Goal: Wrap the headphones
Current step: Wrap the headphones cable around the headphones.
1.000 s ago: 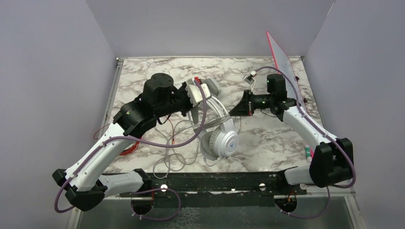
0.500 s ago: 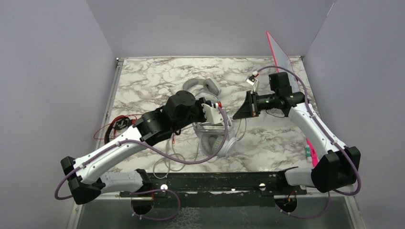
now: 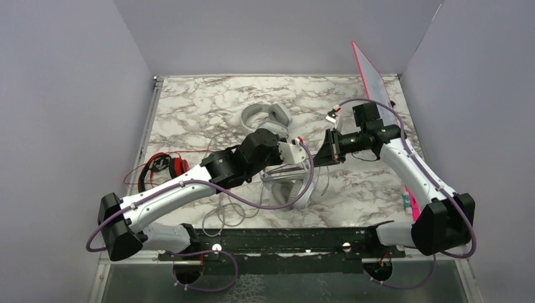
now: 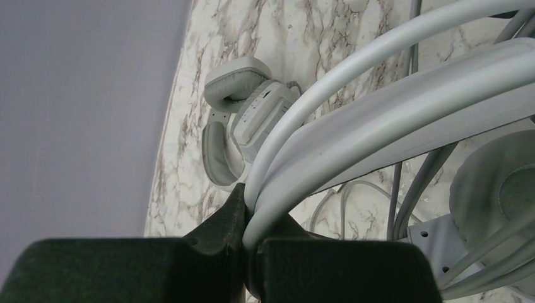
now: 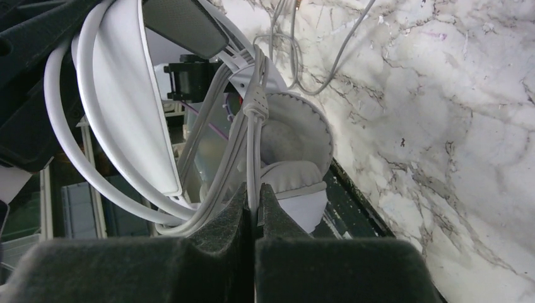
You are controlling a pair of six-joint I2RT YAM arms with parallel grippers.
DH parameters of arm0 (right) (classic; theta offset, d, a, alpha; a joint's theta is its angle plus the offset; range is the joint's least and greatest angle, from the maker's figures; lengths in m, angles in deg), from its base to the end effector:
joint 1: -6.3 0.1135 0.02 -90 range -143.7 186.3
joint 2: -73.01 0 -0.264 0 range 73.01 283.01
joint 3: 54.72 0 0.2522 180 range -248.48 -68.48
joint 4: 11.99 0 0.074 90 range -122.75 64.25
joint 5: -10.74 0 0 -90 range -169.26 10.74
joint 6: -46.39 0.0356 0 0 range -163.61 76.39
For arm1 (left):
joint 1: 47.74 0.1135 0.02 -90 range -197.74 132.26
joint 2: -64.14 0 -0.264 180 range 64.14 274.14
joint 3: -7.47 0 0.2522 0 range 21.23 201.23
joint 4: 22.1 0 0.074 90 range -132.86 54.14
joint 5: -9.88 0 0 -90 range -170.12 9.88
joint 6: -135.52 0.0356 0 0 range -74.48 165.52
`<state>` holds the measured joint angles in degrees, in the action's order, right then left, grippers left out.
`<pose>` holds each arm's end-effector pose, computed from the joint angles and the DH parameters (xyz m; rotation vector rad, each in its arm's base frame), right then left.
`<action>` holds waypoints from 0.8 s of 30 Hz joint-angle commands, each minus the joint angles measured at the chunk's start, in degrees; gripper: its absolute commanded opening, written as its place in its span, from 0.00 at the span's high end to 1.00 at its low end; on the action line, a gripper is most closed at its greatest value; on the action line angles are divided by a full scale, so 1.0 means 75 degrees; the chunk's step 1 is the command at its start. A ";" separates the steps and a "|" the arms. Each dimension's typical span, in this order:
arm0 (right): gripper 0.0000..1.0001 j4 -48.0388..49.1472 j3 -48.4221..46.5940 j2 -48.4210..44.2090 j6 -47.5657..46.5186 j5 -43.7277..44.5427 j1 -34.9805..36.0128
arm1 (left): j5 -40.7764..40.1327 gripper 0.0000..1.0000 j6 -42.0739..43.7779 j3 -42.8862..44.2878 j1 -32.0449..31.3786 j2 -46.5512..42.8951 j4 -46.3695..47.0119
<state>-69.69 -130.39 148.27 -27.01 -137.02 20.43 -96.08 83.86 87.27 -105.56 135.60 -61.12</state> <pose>0.2402 0.0915 0.2924 -0.3454 2.4703 1.5011 0.1567 -0.2306 0.3452 1.4354 1.5118 0.0869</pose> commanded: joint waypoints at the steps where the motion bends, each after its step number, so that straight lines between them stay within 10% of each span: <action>1: 0.99 -0.0065 -0.0099 -0.0396 0.0436 -0.0061 -0.0220 | -0.1692 1.00 -0.0082 -0.0530 0.0092 -0.0301 -0.0367; 10: 0.99 -0.0492 -0.1157 -0.0365 0.0858 0.0883 -0.0220 | -0.4433 1.00 0.1478 -0.1746 0.0092 -0.0303 0.3506; 24: 0.96 -0.0673 -0.2287 -0.0040 0.1221 0.0838 -0.0220 | -0.3498 1.00 0.5474 -0.3422 -0.0010 0.1917 1.4111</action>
<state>-72.36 -143.53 149.60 -20.47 -128.23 19.23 -115.21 111.14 62.66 -107.68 140.10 13.15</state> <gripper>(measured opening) 0.043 0.052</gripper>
